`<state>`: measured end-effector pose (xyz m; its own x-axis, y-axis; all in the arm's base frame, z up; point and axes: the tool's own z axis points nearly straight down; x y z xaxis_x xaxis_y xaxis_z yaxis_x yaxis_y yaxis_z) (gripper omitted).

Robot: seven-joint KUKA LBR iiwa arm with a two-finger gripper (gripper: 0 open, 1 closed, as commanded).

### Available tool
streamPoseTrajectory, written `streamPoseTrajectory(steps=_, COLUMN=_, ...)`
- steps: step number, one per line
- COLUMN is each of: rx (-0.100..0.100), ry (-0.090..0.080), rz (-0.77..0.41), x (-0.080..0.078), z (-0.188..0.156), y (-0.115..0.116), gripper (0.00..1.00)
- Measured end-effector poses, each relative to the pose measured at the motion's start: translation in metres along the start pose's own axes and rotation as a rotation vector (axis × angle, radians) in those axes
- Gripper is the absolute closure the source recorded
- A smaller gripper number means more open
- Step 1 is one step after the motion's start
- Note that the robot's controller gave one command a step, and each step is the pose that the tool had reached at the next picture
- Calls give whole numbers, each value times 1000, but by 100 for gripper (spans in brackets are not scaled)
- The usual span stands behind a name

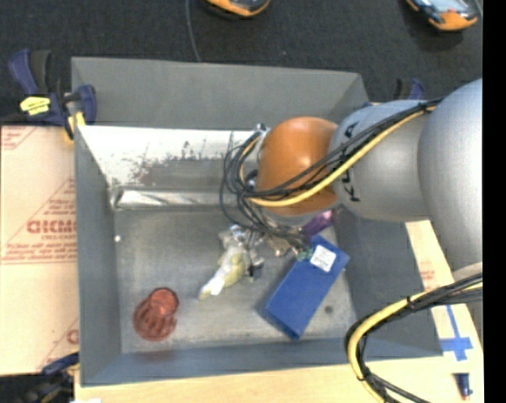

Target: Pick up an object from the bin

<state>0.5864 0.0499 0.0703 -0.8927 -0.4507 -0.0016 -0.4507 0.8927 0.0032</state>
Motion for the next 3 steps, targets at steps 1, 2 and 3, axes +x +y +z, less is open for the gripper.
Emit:
streamPoseTrajectory(steps=1, rx=-1, ry=4, rz=2, x=2, z=-31, y=1, gripper=100)
streamPoseTrajectory(steps=2, rx=3, ry=-6, rz=3, x=-1, z=-59, y=-1, gripper=100)
streamPoseTrajectory(steps=3, rx=3, ry=-6, rz=3, x=-1, z=-64, y=0, gripper=100)
